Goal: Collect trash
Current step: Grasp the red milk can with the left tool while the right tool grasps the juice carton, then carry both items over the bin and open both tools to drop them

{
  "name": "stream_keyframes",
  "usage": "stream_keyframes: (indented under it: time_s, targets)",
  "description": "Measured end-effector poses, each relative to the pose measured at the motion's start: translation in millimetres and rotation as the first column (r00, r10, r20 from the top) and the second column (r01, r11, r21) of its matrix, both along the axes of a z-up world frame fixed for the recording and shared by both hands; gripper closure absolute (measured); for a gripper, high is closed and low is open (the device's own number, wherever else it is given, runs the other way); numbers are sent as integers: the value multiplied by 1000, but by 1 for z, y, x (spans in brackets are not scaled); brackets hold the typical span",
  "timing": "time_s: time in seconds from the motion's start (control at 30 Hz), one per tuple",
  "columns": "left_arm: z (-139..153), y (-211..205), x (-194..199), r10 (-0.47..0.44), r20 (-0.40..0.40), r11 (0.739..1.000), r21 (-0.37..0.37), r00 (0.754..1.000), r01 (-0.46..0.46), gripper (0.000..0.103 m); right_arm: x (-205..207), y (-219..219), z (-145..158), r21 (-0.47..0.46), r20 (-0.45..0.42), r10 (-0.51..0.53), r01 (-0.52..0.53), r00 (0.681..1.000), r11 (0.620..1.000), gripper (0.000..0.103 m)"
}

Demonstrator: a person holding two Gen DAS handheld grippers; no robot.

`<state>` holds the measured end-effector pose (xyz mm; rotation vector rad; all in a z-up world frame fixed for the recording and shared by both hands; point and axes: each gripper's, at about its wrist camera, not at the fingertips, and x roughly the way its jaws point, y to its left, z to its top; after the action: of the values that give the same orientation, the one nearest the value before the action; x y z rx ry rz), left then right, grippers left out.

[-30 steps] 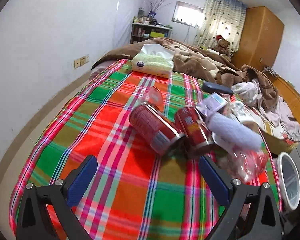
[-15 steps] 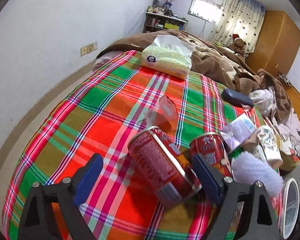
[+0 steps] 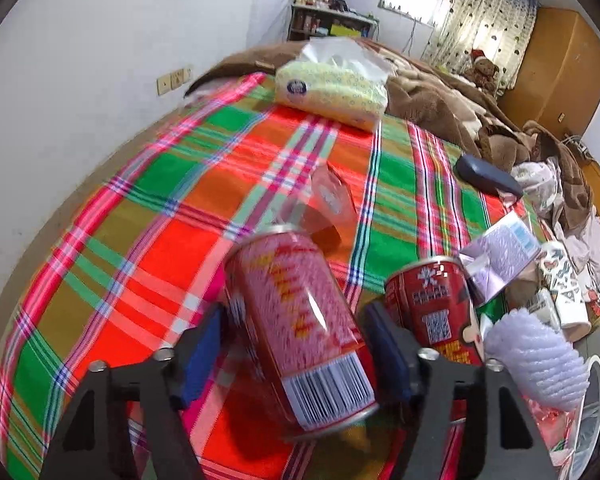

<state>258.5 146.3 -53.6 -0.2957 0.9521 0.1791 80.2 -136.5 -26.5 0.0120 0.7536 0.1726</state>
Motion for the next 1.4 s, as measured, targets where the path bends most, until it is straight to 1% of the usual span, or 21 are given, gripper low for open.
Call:
stream_keyframes:
  time_s: [0.07, 0.2, 0.33, 0.4, 0.5, 0.63, 0.7, 0.73, 0.77, 0.9, 1.0, 1.07, 1.1, 1.17, 1.33, 1.4]
  targets:
    - [0, -1, -1, -5, 8, 1000, -5, 1000, 5, 42, 1, -4, 0, 6, 0, -6, 6, 1000, 1000, 44]
    - [1, 0, -4, -10, 15, 1000, 6, 1000, 10, 44, 1, -8, 1, 18, 4, -11, 11, 1000, 1000, 44]
    - [4, -2, -11, -16, 26, 999, 32, 1000, 15, 47, 0, -13, 1, 25, 5, -21, 21, 1000, 999, 44]
    - [8, -3, -17, -18, 41, 1000, 22, 999, 17, 47, 0, -15, 2, 29, 8, -26, 26, 1000, 999, 44]
    - [16, -6, -26, -29, 64, 999, 34, 997, 27, 51, -2, -18, 4, 35, 19, -31, 30, 999, 999, 44]
    - [21, -13, -39, -52, 70, 998, 29, 996, 50, 51, -5, -23, 6, 41, 29, -38, 36, 999, 999, 44]
    - [19, -16, -45, -59, 69, 998, 28, 996, 57, 51, -7, -26, 7, 43, 35, -41, 40, 999, 998, 44]
    - [17, -17, -47, -62, 63, 998, 16, 996, 61, 50, -8, -27, 8, 43, 37, -42, 41, 998, 998, 44]
    - [14, -16, -49, -56, 62, 998, 0, 997, 57, 50, -9, -29, 8, 45, 37, -44, 42, 998, 998, 44]
    - [10, -12, -49, -38, 55, 999, -17, 998, 39, 50, -9, -33, 9, 51, 39, -49, 47, 998, 998, 44]
    - [9, -13, -43, -45, 40, 999, 9, 998, 44, 50, -10, -36, 11, 53, 45, -56, 54, 997, 997, 44]
    - [5, -13, -42, -50, 22, 999, -5, 999, 50, 51, -10, -37, 12, 55, 48, -61, 58, 997, 997, 44]
    - [4, -14, -42, -54, 16, 999, 6, 998, 54, 51, -12, -38, 12, 55, 52, -62, 59, 997, 997, 44]
    - [7, -17, -45, -57, 20, 998, 31, 998, 57, 51, -12, -39, 13, 56, 55, -65, 62, 996, 997, 44]
    - [22, -21, -60, -73, 64, 997, 21, 995, 72, 51, -13, -44, 16, 62, 70, -72, 68, 995, 996, 44]
    - [33, -27, -68, -89, 86, 996, 34, 992, 86, 51, -14, -49, 19, 66, 80, -82, 77, 993, 995, 44]
